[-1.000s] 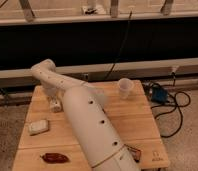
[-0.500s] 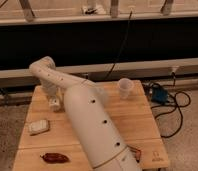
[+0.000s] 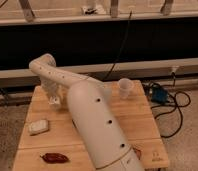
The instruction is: Place the bottle in the ceramic bowl
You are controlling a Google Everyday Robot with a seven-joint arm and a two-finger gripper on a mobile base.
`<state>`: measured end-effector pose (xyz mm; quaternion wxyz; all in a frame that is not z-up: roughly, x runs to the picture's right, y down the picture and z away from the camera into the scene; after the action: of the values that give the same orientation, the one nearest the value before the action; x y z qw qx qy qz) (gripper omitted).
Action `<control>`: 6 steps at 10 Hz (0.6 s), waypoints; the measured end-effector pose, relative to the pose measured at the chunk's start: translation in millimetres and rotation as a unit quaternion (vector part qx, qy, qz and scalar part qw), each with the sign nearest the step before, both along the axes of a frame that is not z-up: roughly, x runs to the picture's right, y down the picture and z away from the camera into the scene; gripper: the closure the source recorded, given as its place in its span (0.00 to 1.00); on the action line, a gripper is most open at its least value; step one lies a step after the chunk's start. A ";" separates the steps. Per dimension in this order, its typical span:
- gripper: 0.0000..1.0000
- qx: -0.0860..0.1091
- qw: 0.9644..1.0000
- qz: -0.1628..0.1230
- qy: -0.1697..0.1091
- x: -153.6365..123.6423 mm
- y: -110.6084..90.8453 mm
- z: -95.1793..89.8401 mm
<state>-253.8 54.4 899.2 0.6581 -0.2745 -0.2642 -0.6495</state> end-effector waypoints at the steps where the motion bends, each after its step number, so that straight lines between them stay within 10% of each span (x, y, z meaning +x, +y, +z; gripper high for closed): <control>1: 1.00 0.000 1.000 0.002 0.001 5.0 -2.5 -4.6; 6: 1.00 0.003 1.000 0.009 0.006 40.6 -27.1 -42.3</control>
<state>-213.2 27.3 856.9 0.6666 -0.2736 -0.2608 -0.6425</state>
